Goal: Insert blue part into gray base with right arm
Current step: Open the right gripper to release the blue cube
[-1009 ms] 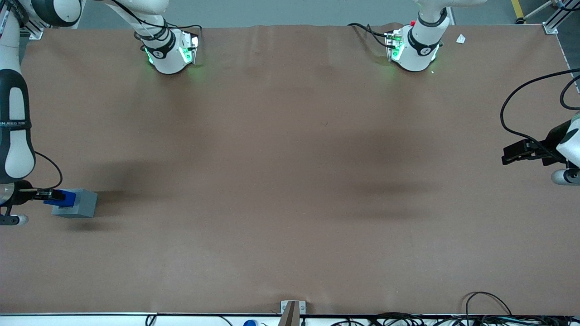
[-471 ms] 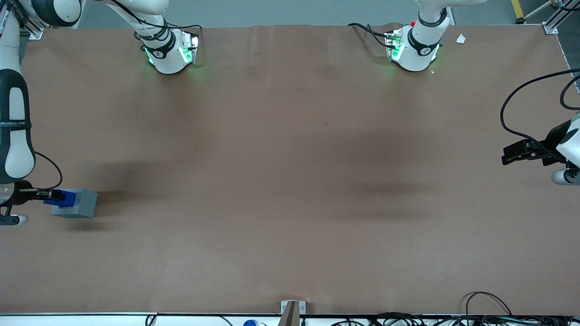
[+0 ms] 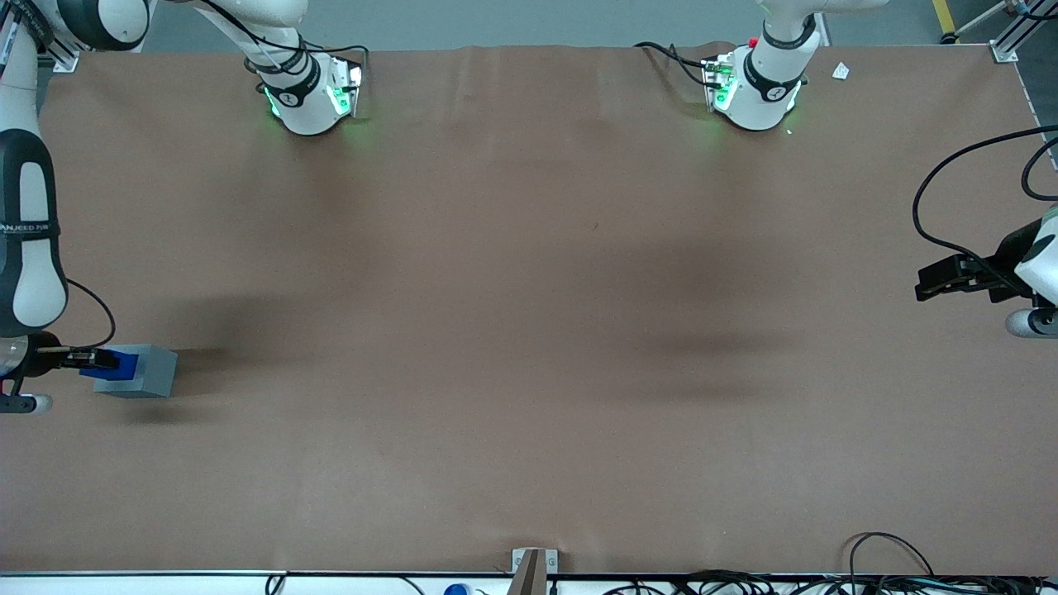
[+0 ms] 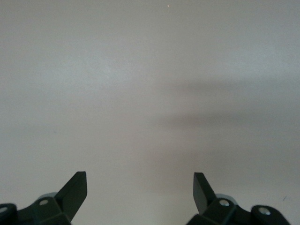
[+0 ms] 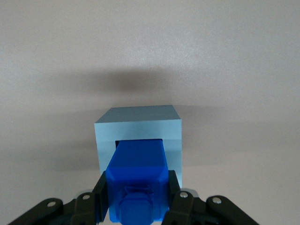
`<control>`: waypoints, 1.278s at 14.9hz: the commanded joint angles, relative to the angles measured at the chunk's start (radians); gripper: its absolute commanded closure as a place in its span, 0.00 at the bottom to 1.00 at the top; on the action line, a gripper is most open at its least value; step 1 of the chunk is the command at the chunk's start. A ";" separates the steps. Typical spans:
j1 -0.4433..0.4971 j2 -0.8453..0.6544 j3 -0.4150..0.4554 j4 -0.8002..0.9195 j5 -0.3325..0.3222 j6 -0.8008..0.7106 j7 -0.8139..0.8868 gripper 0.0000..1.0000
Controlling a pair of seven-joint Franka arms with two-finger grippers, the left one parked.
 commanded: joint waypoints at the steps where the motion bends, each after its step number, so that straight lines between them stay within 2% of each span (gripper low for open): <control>1: -0.011 0.013 0.010 0.008 -0.001 0.010 -0.016 0.97; 2: -0.009 0.013 0.010 0.008 -0.001 0.009 -0.016 0.92; 4: -0.003 0.013 0.010 0.009 -0.002 0.006 -0.011 0.72; 8: 0.008 0.001 0.010 0.014 -0.005 -0.002 -0.011 0.10; 9: 0.005 -0.005 0.010 0.016 -0.007 -0.002 -0.013 0.00; 15: 0.038 -0.155 0.013 0.008 0.004 -0.092 0.003 0.00; 17: 0.054 -0.209 0.013 0.006 0.051 -0.140 0.009 0.00; 19: 0.079 -0.278 0.013 -0.013 0.061 -0.163 0.041 0.00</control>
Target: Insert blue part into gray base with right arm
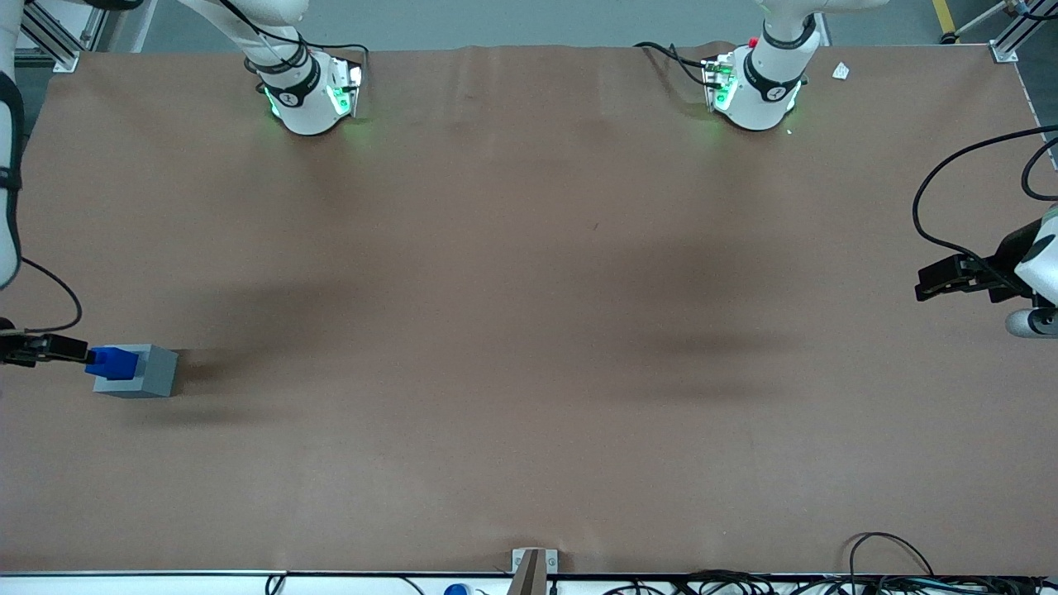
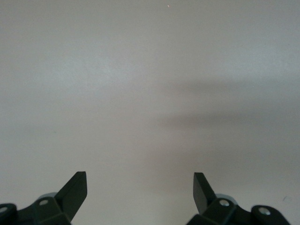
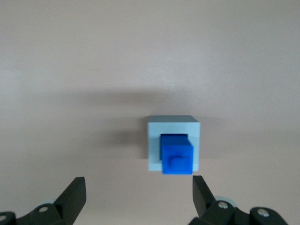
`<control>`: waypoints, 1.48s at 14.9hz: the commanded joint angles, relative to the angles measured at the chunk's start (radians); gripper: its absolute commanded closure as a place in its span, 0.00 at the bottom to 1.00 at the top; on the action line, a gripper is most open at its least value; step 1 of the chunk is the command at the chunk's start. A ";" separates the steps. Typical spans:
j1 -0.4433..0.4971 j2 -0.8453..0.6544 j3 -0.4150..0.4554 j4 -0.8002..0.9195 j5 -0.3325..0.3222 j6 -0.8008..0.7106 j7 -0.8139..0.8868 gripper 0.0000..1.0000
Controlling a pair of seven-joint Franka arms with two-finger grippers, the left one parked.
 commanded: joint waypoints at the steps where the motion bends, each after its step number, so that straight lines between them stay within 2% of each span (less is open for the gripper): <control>1: 0.037 -0.128 -0.001 -0.077 0.018 -0.014 0.046 0.00; 10: 0.198 -0.426 -0.001 -0.267 0.014 -0.054 0.268 0.00; 16: 0.204 -0.561 0.001 -0.376 0.005 -0.054 0.272 0.00; 22: 0.218 -0.562 0.022 -0.327 -0.021 -0.079 0.285 0.00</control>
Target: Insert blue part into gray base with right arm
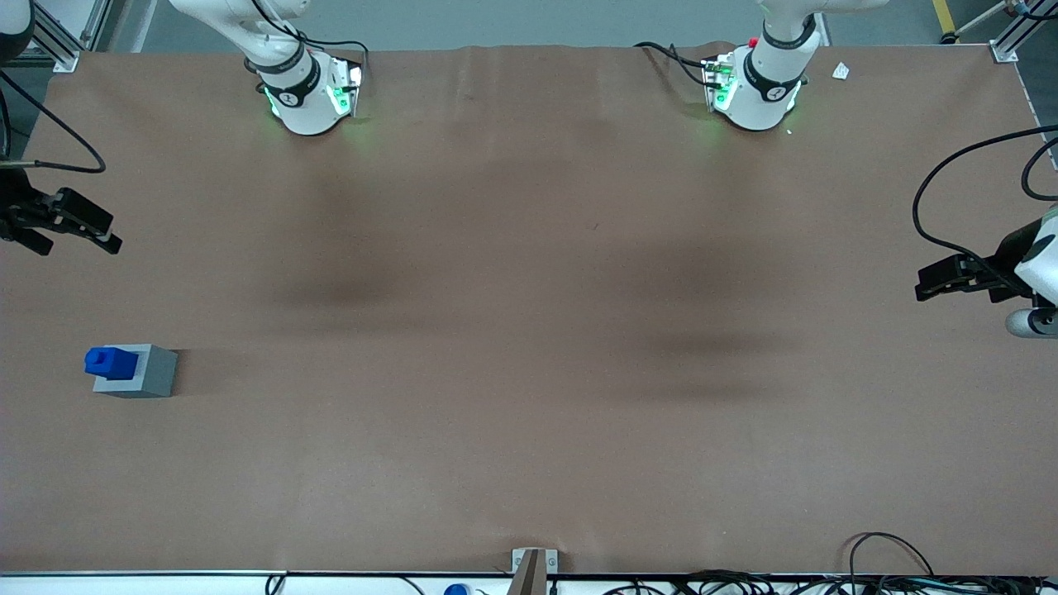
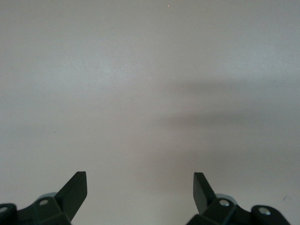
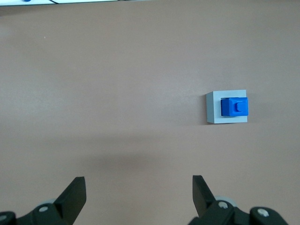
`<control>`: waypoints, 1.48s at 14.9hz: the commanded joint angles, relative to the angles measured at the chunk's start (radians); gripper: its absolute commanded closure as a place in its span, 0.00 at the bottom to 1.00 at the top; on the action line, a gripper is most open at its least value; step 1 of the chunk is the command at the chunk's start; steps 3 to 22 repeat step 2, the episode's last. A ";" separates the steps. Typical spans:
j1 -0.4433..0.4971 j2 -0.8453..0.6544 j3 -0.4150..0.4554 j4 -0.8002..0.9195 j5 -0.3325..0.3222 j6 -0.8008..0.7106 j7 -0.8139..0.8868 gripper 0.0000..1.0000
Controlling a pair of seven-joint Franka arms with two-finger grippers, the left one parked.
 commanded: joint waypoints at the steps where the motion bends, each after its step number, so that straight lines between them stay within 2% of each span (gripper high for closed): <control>1: 0.012 -0.017 0.002 0.007 -0.022 0.002 0.040 0.00; 22: 0.015 -0.017 0.003 0.007 -0.022 0.003 0.034 0.00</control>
